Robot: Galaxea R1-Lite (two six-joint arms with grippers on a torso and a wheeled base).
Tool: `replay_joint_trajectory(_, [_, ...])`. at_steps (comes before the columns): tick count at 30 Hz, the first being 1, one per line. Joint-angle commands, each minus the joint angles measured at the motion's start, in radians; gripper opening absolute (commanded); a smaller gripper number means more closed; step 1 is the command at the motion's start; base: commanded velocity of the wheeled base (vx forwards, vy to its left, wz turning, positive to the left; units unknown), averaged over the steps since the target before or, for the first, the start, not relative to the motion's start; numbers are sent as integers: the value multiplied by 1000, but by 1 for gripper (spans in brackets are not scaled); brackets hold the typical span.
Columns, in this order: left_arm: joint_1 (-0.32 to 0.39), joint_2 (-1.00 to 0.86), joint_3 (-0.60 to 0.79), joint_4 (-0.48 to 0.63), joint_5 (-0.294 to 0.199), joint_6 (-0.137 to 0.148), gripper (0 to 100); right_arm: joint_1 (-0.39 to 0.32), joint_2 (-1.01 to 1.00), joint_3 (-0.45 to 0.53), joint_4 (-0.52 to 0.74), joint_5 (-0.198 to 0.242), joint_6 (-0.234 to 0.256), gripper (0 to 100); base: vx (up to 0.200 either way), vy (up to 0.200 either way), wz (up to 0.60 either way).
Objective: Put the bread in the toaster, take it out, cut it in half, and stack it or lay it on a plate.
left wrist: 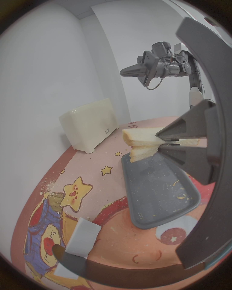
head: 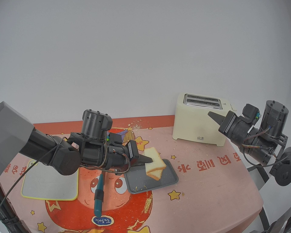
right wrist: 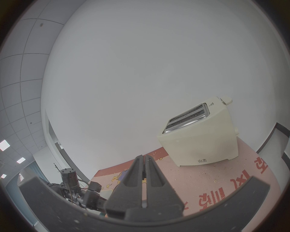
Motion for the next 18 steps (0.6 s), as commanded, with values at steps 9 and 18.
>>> replay_joint_trajectory(9, [-4, 79, -15, 1, 0, -1, 0, 6, -22, 5, -4, 0, -19, 0, 0, 0, 0])
replay_joint_trajectory(18, [-6, 80, -14, 4, 0, -21, 0, 19, -22, 5, -4, -2, -17, 0, 0, 0, 0])
